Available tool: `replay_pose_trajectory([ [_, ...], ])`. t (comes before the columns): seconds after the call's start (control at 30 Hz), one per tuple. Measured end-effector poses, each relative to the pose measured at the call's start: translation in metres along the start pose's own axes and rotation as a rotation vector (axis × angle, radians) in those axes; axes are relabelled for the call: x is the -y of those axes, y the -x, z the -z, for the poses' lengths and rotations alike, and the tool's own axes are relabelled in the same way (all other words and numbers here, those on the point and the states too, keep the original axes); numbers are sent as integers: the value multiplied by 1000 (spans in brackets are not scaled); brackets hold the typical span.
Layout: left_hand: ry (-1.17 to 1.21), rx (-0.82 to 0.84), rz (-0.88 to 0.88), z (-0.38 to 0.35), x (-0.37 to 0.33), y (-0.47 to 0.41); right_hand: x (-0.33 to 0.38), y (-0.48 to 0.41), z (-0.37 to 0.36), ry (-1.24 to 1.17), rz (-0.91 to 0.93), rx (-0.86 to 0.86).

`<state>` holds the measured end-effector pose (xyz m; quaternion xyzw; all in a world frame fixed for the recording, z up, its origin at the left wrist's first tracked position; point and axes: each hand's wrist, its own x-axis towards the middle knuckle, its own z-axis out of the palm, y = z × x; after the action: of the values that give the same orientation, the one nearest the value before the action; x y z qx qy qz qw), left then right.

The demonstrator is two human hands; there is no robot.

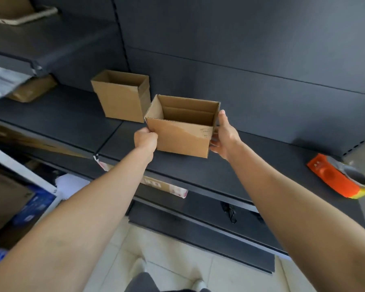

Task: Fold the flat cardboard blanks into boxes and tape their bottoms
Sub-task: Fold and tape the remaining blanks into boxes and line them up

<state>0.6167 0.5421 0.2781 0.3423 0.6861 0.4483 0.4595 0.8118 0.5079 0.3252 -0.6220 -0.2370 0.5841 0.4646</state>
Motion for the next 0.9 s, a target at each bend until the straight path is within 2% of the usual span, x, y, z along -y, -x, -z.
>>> replay_pose_trajectory([
  [0.23,71,-126,28,98,-3,-66,-11,-5,-129,30,-27,48],
  [0.43,42,-103,43,166,-1,-127,-30,-14,-222,-27,-52,39],
  [0.7,33,90,49,192,-2,-175,-39,-34,-268,-93,-24,-17],
  [0.9,34,179,39,193,-9,-188,-40,-36,-270,-150,7,47],
])
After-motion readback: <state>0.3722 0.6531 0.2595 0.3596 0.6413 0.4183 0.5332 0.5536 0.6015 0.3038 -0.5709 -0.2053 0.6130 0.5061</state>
